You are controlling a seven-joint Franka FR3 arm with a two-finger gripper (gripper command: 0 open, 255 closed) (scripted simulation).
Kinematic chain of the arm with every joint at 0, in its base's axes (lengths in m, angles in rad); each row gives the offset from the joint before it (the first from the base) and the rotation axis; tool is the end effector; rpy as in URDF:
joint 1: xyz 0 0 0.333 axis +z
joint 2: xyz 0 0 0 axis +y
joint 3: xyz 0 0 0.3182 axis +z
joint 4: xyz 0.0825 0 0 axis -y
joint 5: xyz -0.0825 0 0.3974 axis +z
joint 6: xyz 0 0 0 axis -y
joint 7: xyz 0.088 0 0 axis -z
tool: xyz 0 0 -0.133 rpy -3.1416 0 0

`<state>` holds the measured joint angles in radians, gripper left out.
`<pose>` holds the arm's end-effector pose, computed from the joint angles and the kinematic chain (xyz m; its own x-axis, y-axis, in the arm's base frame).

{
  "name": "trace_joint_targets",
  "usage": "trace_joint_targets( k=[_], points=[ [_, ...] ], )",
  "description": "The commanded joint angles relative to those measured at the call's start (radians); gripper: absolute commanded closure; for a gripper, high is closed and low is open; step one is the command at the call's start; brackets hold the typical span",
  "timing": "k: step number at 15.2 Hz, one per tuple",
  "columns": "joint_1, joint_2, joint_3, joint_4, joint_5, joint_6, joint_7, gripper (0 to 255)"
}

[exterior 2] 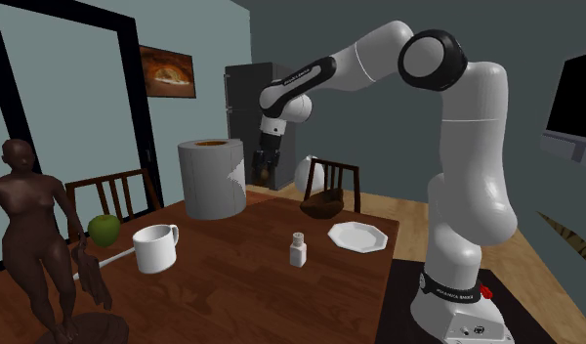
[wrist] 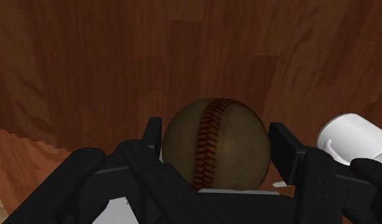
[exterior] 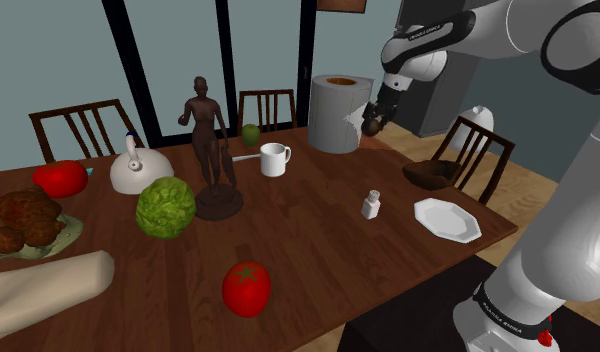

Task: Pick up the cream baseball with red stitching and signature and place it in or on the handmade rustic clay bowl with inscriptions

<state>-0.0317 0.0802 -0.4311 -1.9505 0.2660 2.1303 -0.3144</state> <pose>0.5477 -0.2497 0.4234 0.9476 -0.2805 0.1530 -0.2554 -0.9527 -0.1647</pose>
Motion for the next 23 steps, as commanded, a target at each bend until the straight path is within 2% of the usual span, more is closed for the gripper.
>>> trace_joint_targets(
  k=[1,12,21,23],
  points=[
    [0.0,-0.004,-0.001,0.012,-0.005,-0.015,0.004,255],
    [-0.099,-0.271,-0.092,-0.248,-0.131,-0.018,-0.126,255],
    [-0.219,-0.436,-0.192,-0.355,-0.246,-0.078,-0.267,255],
    [-0.218,-0.427,-0.198,-0.375,-0.241,-0.051,-0.276,255]
  ],
)
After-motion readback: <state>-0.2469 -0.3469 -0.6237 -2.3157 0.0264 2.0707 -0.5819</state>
